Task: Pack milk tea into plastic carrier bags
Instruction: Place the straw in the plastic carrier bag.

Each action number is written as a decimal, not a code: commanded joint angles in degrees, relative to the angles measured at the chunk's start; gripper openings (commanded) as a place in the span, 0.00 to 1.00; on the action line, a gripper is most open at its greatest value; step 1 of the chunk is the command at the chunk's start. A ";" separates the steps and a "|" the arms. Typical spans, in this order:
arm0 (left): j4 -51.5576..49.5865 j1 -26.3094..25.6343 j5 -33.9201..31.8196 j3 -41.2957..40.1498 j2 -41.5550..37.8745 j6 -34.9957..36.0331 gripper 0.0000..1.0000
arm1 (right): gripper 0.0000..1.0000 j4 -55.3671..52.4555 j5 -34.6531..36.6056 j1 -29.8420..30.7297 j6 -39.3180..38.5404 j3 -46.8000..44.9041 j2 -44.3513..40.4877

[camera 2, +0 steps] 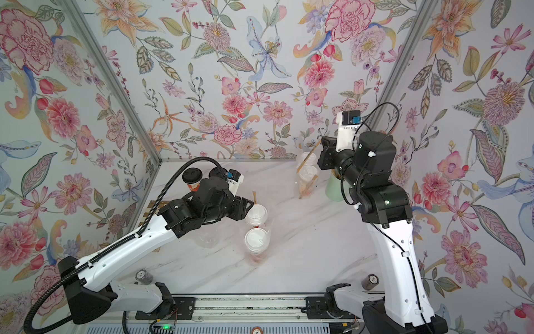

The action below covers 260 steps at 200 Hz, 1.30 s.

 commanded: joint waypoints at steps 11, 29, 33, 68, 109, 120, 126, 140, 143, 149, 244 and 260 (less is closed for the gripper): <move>-6.16 -2.63 -5.25 0.27 -1.33 -4.11 0.60 | 0.00 -3.41 -5.91 6.55 -1.48 1.01 -2.34; -8.44 -4.36 -7.61 0.42 -2.41 -5.64 0.61 | 0.00 -3.73 -7.68 9.86 -0.91 0.64 -3.53; -8.68 -4.73 -7.88 0.43 -2.79 -6.08 0.61 | 0.00 -3.75 -7.98 10.52 -0.72 0.58 -3.78; -8.45 -6.86 -8.23 1.48 -6.62 -9.06 0.65 | 0.00 -4.06 -10.83 16.39 0.77 -0.34 -5.15; -12.82 -8.61 -9.56 0.03 -10.34 -12.75 0.67 | 0.00 -7.59 -12.25 22.58 1.42 -1.29 -6.16; -13.98 -8.67 -9.57 -1.31 -11.38 -13.87 0.67 | 0.00 -8.52 -12.28 23.93 1.57 -1.99 -6.39; -14.40 -8.74 -9.25 -2.13 -11.86 -14.40 0.67 | 0.00 -8.87 -12.28 24.77 1.65 -2.43 -6.47; -13.49 -8.95 -7.09 -4.20 -13.25 -15.41 0.67 | 0.00 -9.54 -11.80 26.37 1.90 -3.65 -6.61; -12.94 -9.01 -6.32 -4.71 -13.47 -15.52 0.67 | 0.00 -9.65 -11.74 26.70 2.00 -3.92 -6.73; -11.71 -9.17 -4.41 -5.77 -13.91 -15.66 0.67 | 0.00 -9.83 -11.39 27.33 2.10 -4.51 -6.83; -6.99 -12.79 2.58 -11.31 -12.87 -17.03 0.40 | 0.00 -9.86 -5.51 33.56 2.05 -13.13 -7.95; -6.36 -13.05 3.24 -12.12 -13.51 -17.13 0.29 | 0.00 -9.27 -5.49 34.16 2.11 -14.53 -8.32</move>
